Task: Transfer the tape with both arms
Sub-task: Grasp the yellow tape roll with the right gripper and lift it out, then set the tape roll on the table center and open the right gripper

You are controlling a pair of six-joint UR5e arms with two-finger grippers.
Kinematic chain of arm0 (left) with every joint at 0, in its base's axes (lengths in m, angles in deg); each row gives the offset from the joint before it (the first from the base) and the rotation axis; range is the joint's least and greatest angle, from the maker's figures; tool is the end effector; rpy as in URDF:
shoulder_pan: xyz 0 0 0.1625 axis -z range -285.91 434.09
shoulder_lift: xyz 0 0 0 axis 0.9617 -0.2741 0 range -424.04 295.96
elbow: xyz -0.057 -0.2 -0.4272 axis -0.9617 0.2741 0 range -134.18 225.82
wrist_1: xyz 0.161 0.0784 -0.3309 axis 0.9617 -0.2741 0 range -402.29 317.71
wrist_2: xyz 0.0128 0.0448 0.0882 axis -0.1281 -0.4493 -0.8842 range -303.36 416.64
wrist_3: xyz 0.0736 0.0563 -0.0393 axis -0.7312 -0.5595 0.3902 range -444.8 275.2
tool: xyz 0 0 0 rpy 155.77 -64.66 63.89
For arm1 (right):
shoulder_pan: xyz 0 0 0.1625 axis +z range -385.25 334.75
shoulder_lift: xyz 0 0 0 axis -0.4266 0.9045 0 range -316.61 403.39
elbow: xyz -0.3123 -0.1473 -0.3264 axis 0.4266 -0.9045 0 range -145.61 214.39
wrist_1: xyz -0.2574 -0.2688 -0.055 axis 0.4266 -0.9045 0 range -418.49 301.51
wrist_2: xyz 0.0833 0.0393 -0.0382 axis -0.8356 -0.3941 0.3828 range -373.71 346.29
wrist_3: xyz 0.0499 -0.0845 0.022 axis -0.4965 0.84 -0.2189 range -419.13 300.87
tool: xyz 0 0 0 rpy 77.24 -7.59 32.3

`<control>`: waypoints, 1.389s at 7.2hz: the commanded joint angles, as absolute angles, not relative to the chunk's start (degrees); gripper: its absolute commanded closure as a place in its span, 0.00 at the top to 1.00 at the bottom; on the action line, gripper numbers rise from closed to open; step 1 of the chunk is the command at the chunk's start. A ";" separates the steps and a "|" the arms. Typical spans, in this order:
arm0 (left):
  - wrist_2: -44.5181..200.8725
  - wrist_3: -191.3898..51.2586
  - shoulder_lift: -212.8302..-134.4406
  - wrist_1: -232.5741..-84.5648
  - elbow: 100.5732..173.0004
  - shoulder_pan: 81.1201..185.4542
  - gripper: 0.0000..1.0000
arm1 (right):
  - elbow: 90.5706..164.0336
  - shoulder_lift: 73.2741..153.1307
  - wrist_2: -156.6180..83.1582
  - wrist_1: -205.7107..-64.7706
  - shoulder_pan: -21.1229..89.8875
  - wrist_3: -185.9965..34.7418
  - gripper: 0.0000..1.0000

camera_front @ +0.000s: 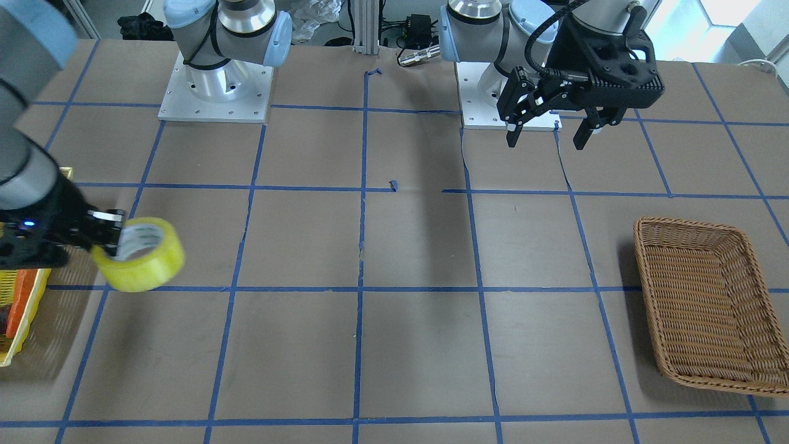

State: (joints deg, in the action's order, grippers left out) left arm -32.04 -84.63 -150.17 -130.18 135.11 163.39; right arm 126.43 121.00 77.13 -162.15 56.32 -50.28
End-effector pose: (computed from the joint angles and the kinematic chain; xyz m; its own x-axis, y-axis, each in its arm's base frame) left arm -0.1304 -0.4310 0.5763 -0.9997 -0.0124 0.0231 -0.0151 0.9931 -0.1164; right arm 0.0511 -0.5545 0.4371 -0.9999 -0.0074 0.0124 -0.0072 0.9999 0.0156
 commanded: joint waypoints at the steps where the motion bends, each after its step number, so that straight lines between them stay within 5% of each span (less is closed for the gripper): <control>1: -32.12 -84.71 -150.17 -130.18 135.11 163.30 1.00 | 126.33 114.36 74.36 -169.80 71.99 -81.07 0.00; 4: -32.04 -84.71 -150.17 -130.18 135.11 163.30 1.00 | 118.36 101.44 70.79 -173.99 80.12 -100.75 0.00; 9: -32.04 -84.88 -150.17 -130.18 135.11 163.30 1.00 | 120.18 100.88 66.10 -166.77 80.40 -100.44 0.06; 10: -32.12 -84.71 -150.17 -130.18 135.11 163.30 1.00 | 120.26 100.96 66.27 -167.12 80.31 -98.96 0.58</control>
State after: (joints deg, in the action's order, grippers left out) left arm -32.06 -84.85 -150.17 -130.18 135.11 163.30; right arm 120.04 100.91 66.37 -166.86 80.38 -100.32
